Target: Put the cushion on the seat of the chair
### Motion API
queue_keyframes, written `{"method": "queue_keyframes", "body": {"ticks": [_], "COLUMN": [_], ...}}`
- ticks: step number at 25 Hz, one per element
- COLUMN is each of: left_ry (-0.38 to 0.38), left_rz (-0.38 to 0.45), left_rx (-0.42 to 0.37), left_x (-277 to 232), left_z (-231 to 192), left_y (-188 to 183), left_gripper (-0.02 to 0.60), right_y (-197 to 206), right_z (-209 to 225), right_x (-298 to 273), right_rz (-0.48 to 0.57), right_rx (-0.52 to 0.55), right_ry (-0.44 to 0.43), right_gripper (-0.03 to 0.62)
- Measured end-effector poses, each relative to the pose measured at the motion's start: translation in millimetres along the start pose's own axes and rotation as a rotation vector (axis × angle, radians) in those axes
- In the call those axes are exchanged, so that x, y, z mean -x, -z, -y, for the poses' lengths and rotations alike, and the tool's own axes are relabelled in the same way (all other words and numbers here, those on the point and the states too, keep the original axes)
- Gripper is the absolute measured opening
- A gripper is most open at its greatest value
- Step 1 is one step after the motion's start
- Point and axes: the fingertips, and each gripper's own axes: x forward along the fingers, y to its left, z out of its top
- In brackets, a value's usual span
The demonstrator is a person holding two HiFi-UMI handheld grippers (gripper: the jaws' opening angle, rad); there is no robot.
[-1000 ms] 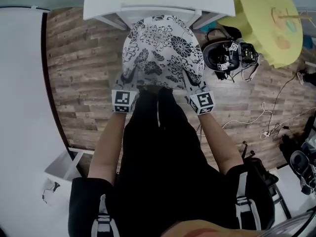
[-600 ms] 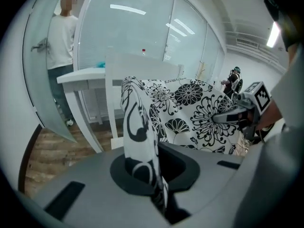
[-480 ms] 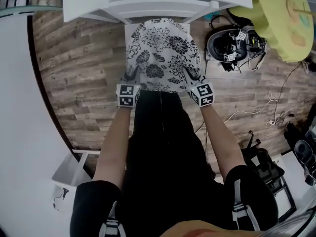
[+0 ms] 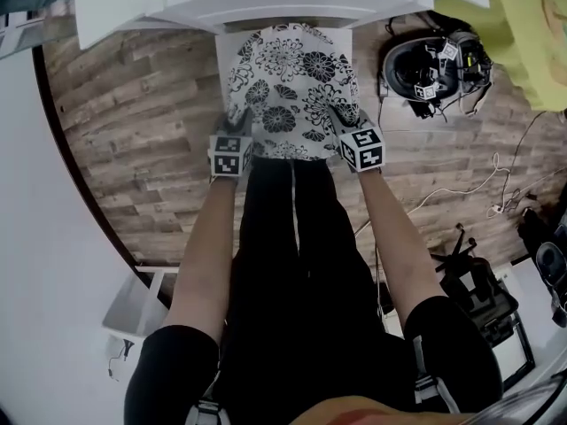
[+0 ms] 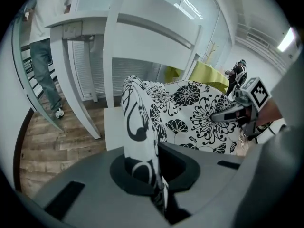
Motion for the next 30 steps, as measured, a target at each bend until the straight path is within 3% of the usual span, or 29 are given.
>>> {"method": "queue_keyframes", "body": {"ticks": [15,25,30], "left_ry": [0.001,-0.012,-0.035], "left_rz": [-0.137,-0.173,-0.2], "left_rx": [0.077,0.126,0.156], "left_x": [-54.3,-67.0,-72.1], "left_z": [-31.4,-48.7,-59.0], "left_y": [32.3,42.9,50.8], "left_gripper": [0.031,0.051,0.126], "right_y": [26.9,39.7,44.3], "right_z": [30.4,52.4,66.3], "right_x": [-57.0,-65.1,-67.1], "right_rz": [-0.147,-0.199,-0.231], "right_rx": [-0.092,-0.153,-0.157], "right_ry": [0.045,0.109,0.172], "right_gripper": [0.071,0.154,0.223]}}
